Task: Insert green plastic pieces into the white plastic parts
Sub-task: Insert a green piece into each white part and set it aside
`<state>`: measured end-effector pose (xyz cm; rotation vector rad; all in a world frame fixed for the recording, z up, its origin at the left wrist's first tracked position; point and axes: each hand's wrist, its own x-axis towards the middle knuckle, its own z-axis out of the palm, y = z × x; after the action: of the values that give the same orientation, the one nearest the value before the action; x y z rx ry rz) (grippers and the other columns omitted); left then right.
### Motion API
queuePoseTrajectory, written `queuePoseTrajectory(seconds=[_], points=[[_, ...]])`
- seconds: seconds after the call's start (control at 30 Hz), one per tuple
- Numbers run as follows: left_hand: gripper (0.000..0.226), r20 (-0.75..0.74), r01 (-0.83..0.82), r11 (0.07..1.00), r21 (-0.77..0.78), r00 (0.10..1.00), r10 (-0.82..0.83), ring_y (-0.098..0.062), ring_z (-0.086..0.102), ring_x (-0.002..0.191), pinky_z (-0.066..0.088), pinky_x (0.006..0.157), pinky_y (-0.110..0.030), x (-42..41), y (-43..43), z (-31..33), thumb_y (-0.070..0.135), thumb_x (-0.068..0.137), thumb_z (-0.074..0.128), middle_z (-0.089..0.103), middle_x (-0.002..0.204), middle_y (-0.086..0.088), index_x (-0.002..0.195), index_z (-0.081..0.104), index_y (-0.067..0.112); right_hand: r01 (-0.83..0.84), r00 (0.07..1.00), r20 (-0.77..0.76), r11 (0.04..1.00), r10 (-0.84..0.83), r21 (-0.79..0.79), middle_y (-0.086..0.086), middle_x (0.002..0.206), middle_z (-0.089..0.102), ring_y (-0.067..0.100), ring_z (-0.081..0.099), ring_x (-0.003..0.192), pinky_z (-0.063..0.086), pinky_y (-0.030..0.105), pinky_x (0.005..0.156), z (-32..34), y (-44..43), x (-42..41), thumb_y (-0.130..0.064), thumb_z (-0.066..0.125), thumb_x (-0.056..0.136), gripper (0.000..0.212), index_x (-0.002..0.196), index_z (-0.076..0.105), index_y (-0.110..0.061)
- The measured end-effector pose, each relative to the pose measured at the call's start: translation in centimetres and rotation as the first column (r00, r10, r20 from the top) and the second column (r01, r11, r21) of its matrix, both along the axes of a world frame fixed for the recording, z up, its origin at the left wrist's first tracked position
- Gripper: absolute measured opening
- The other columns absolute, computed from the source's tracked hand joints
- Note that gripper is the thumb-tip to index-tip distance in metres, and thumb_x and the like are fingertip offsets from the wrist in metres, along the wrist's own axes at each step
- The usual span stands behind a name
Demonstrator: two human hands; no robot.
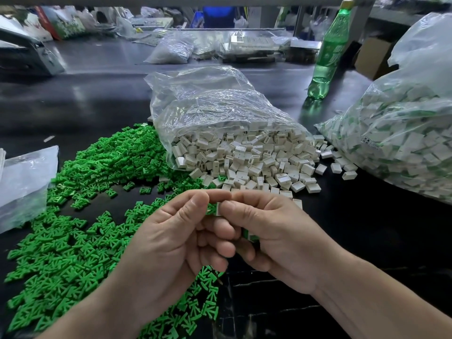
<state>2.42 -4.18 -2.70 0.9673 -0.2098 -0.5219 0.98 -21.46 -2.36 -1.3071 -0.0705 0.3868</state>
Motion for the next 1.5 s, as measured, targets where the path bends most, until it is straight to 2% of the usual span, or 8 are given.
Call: queuePoseTrajectory(seconds=[0.13,0.37,0.8,1.07,1.2,1.3,1.4,1.5], points=[[0.023,-0.042,-0.066,0.997,0.042,0.997,0.067,-0.017,0.058,0.04,0.047,0.036,-0.021,-0.3,-0.6,0.2,0.028,0.08,0.063,0.061,0.056,-0.01,0.089,0.076,0.011,-0.005,1.0,-0.004,1.0,0.005,-0.014,0.001,0.068,0.057,0.009,0.047,0.045,0.033,0.018,0.033,0.0,0.2,-0.2,-0.035,0.074,0.085,0.032,0.103,0.072,-0.008],[0.036,-0.033,0.06,0.989,-0.132,0.997,-0.065,-0.019,0.068,0.052,0.054,0.044,-0.024,-0.1,-0.2,0.0,0.029,0.075,0.083,0.068,0.067,-0.012,0.103,0.073,0.01,-0.031,0.999,-0.017,0.997,0.032,0.064,0.001,0.067,0.057,0.01,0.046,0.045,0.03,0.017,0.034,0.7,0.1,-0.4,-0.035,0.071,0.086,0.016,0.089,0.072,-0.02],[0.038,-0.012,0.002,0.999,-0.054,1.0,-0.003,-0.019,0.064,0.043,0.05,0.039,-0.024,-0.2,-0.2,0.2,0.027,0.06,0.093,0.066,0.058,-0.012,0.089,0.074,0.013,-0.029,0.999,-0.029,0.998,0.031,0.062,0.001,0.067,0.058,0.009,0.046,0.044,0.03,0.017,0.033,0.7,0.4,-0.6,-0.033,0.071,0.087,0.015,0.09,0.073,-0.018],[0.038,0.008,-0.025,0.998,-0.065,1.0,0.026,-0.019,0.065,0.045,0.052,0.041,-0.024,-0.3,-0.4,0.2,0.029,0.066,0.089,0.065,0.059,-0.011,0.095,0.073,0.011,-0.007,1.0,-0.012,0.998,0.007,0.061,0.002,0.067,0.059,0.014,0.047,0.049,0.03,0.019,0.034,0.7,0.9,-0.5,-0.035,0.07,0.086,0.014,0.088,0.074,-0.022],[0.037,0.104,-0.046,0.997,-0.06,0.993,0.052,-0.024,0.068,0.055,0.056,0.049,-0.028,-0.2,-0.6,0.2,0.028,0.076,0.082,0.067,0.07,-0.015,0.107,0.069,0.011,0.006,1.0,0.005,0.994,-0.007,0.107,-0.001,0.062,0.059,0.012,0.047,0.047,0.03,0.018,0.035,0.7,0.7,-0.3,-0.035,0.066,0.089,0.013,0.083,0.071,-0.024],[0.017,0.253,-0.143,0.982,0.122,0.961,0.108,-0.031,0.068,0.057,0.054,0.047,-0.031,-0.2,-0.4,0.3,0.023,0.083,0.073,0.068,0.072,-0.019,0.099,0.068,0.018,0.011,1.0,-0.004,0.996,-0.011,0.084,0.002,0.063,0.058,0.012,0.046,0.047,0.029,0.019,0.035,0.5,0.3,-0.1,-0.034,0.065,0.089,0.017,0.079,0.067,-0.02],[0.01,0.567,-0.381,0.844,0.377,0.815,0.115,-0.023,0.068,0.056,0.053,0.048,-0.025,-0.6,-0.2,0.1,0.029,0.086,0.064,0.071,0.071,-0.009,0.095,0.066,0.027,0.008,0.998,-0.067,0.997,-0.003,0.071,0.007,0.067,0.054,0.013,0.044,0.045,0.026,0.018,0.036,0.3,0.2,0.0,-0.031,0.065,0.083,0.02,0.07,0.06,-0.017],[0.01,0.689,-0.494,0.774,0.395,0.717,0.107,-0.011,0.067,0.056,0.053,0.05,-0.019,-1.1,-0.2,0.2,0.031,0.086,0.069,0.073,0.073,0.003,0.094,0.065,0.034,-0.003,0.989,-0.148,0.986,0.028,0.166,0.004,0.067,0.052,0.011,0.046,0.043,0.028,0.017,0.035,0.2,0.2,0.1,-0.027,0.063,0.079,0.014,0.07,0.058,-0.017]])
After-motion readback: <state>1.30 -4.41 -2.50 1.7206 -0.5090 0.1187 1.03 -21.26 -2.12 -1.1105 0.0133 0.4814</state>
